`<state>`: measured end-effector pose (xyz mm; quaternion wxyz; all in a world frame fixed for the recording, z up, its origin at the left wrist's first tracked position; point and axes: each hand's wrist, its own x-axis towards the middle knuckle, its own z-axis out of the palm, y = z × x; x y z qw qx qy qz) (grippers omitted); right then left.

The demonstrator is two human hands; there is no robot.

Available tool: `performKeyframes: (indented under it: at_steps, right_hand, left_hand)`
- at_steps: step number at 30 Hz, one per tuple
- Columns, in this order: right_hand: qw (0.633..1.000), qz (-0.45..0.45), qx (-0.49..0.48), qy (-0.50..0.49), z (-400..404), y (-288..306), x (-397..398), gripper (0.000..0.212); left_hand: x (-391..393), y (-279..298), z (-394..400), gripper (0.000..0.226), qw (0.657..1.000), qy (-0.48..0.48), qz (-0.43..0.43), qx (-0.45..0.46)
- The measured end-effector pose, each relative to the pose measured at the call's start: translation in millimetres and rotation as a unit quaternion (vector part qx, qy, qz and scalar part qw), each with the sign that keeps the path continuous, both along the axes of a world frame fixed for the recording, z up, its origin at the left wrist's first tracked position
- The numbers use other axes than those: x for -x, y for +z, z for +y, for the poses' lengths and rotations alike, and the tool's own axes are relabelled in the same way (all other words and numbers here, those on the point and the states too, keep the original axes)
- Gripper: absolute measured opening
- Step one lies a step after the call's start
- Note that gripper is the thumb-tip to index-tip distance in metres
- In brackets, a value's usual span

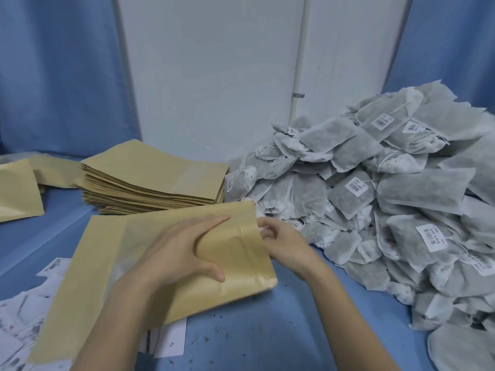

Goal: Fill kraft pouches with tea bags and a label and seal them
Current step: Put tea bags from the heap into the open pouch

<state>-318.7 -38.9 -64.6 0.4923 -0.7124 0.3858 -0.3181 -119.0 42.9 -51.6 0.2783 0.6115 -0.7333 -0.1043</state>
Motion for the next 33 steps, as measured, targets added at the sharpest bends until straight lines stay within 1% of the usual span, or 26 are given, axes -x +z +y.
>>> performKeyframes:
  at_steps: [2, 4, 5, 7, 10, 11, 13, 15, 16, 17, 19, 21, 22, 24, 26, 27, 28, 29, 30, 31, 32, 33]
  right_hand:
    - [0.993, 0.056, 0.000, 0.101, 3.4, -2.3, -2.6, 0.024]
    - [0.981, 0.121, -0.021, 0.148, 3.8, -10.3, -1.4, 0.028]
    - [0.977, 0.138, -0.036, 0.159, 3.9, -14.9, -0.6, 0.029]
    - [0.975, 0.154, -0.046, 0.153, 4.5, -21.2, 1.5, 0.032]
    - [0.974, 0.190, -0.016, 0.121, 3.7, -16.0, 4.2, 0.037]
    - [0.972, 0.211, 0.005, 0.108, 1.7, -14.2, 5.9, 0.038]
    - [0.962, 0.253, 0.050, 0.093, -3.5, -13.1, 9.9, 0.039]
    - [0.953, 0.280, 0.062, 0.093, -4.3, -10.9, 11.8, 0.037]
    - [0.955, 0.274, 0.052, 0.097, -3.6, -9.7, 12.2, 0.036]
    - [0.964, 0.246, 0.032, 0.096, -3.3, -12.0, 11.2, 0.032]
    - [0.977, 0.193, -0.026, 0.092, 3.3, -10.6, 7.4, 0.011]
    - [0.975, 0.195, -0.065, 0.083, 1.3, -20.7, 0.8, 0.022]
    - [0.973, 0.203, -0.073, 0.079, 2.8, -20.8, -1.7, 0.023]
    - [0.971, 0.222, -0.043, 0.078, 5.9, -17.0, -7.4, 0.023]
    - [0.969, 0.230, 0.013, 0.088, 7.6, -9.9, -6.9, 0.038]
    - [0.971, 0.213, 0.043, 0.102, 7.0, -8.2, -0.7, 0.041]
    - [0.975, 0.176, 0.068, 0.115, 7.6, -5.6, 9.2, 0.040]
    - [0.981, 0.132, 0.083, 0.112, 7.1, -3.4, 22.3, 0.034]
    - [0.990, 0.083, 0.092, 0.074, 5.3, -4.3, 37.3, 0.026]
    - [0.992, 0.058, 0.116, -0.008, 1.5, -7.8, 53.8, 0.021]
    - [0.977, 0.079, 0.156, -0.122, -3.2, -12.3, 69.4, 0.019]
    - [0.940, 0.137, 0.198, -0.240, -8.0, -18.3, 84.8, 0.017]
  left_hand:
    - [8.3, -5.0, -3.6, 0.089, 0.998, -0.035, 0.042, -0.014]
    - [19.1, -11.1, -7.2, 0.088, 0.996, -0.072, 0.037, -0.041]
    - [23.3, -14.2, -9.1, 0.088, 0.995, -0.084, 0.029, -0.052]
    - [26.7, -18.0, -11.3, 0.091, 0.993, -0.091, 0.041, -0.060]
    - [23.7, -19.1, -11.9, 0.098, 0.994, -0.075, 0.064, -0.056]
    - [23.5, -18.5, -11.7, 0.100, 0.995, -0.067, 0.053, -0.052]
    - [25.9, -16.7, -11.2, 0.104, 0.998, -0.052, -0.009, -0.044]
    - [27.6, -17.1, -11.1, 0.109, 0.996, -0.031, -0.063, -0.052]
    - [27.4, -18.0, -10.9, 0.110, 0.995, -0.022, -0.079, -0.056]
    - [26.5, -18.7, -10.9, 0.109, 0.995, -0.017, -0.086, -0.054]
    - [23.5, -16.9, -10.2, 0.105, 0.998, -0.019, -0.050, -0.029]
    - [22.0, -12.3, -9.1, 0.099, 1.000, -0.028, -0.005, 0.000]
    - [22.1, -10.8, -8.9, 0.097, 0.999, -0.033, -0.009, 0.005]
    - [23.8, -10.6, -8.6, 0.094, 0.998, -0.036, -0.042, 0.006]
    - [24.6, -13.7, -7.6, 0.088, 0.999, -0.036, -0.037, 0.010]
    - [24.0, -14.9, -7.0, 0.086, 0.999, -0.033, -0.029, 0.016]
    - [22.5, -15.4, -6.5, 0.084, 0.999, -0.026, -0.021, 0.022]
    - [20.6, -15.0, -6.2, 0.083, 0.999, -0.015, -0.007, 0.029]
    - [18.3, -14.2, -5.7, 0.082, 0.999, -0.004, 0.019, 0.035]
    - [16.4, -13.1, -5.2, 0.081, 0.998, 0.006, 0.052, 0.041]
    - [14.9, -12.1, -4.7, 0.080, 0.995, 0.011, 0.086, 0.046]
    - [14.0, -11.3, -4.8, 0.079, 0.992, 0.011, 0.117, 0.051]
